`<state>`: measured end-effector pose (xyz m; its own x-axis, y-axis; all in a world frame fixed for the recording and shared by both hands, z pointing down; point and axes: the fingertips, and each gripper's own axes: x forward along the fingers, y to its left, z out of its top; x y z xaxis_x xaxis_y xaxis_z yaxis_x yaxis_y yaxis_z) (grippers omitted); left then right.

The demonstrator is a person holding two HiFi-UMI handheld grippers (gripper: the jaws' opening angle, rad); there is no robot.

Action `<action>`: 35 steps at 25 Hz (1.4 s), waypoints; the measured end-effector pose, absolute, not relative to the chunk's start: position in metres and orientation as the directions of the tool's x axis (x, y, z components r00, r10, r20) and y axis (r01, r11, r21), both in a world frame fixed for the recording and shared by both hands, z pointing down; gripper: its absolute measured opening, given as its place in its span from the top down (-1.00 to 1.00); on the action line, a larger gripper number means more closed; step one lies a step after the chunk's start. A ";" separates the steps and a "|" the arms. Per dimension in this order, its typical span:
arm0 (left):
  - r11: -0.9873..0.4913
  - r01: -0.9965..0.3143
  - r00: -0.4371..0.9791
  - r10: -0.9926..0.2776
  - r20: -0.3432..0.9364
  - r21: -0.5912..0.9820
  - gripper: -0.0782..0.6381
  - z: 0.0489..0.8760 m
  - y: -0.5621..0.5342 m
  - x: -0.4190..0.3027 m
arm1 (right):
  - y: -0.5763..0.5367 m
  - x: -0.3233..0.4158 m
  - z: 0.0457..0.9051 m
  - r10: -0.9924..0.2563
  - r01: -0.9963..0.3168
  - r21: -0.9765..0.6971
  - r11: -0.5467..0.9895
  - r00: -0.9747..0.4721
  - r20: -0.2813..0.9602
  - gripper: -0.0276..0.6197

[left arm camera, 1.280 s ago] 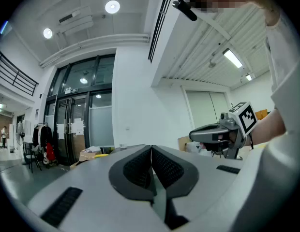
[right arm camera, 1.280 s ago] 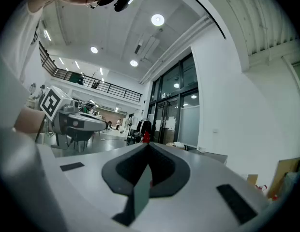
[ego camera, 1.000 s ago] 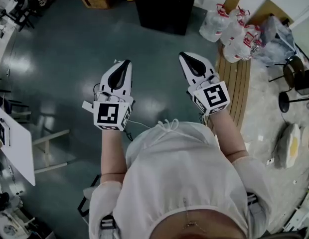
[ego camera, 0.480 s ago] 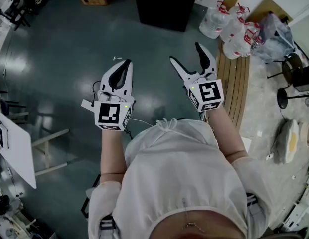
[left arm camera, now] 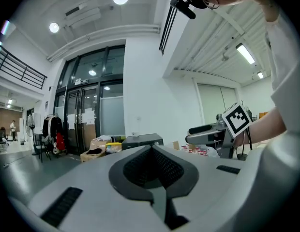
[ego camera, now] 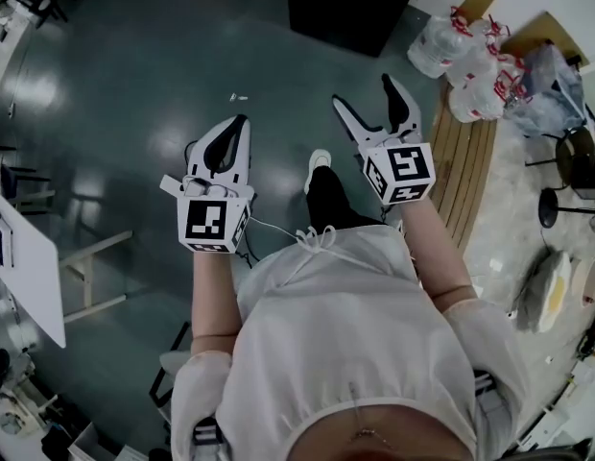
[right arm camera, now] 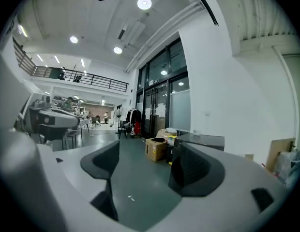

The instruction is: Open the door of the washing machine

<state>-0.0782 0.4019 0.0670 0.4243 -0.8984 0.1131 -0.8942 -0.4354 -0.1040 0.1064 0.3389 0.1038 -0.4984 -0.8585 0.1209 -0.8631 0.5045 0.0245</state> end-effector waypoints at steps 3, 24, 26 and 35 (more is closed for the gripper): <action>-0.418 -0.902 0.405 -0.905 0.129 -0.105 0.72 0.078 0.360 -0.093 | 0.291 0.090 0.118 -0.848 -0.855 0.000 0.519 -0.515 0.123 -0.30; -0.484 -0.867 0.451 -0.863 0.228 -0.116 0.72 0.112 -0.078 -0.082 | -0.137 0.083 0.189 -0.777 -0.835 -0.108 0.540 -0.543 0.318 -0.29; -0.513 -0.850 0.475 -0.845 0.246 -0.119 0.72 0.122 -0.111 -0.084 | -0.164 0.082 0.204 -0.770 -0.845 -0.117 0.521 -0.525 0.362 -0.29; -0.681 -0.726 0.637 -0.719 0.278 -0.097 0.72 0.198 -0.293 -0.114 | -0.303 0.048 0.285 -0.772 -0.899 -0.104 0.425 -0.420 0.478 -0.29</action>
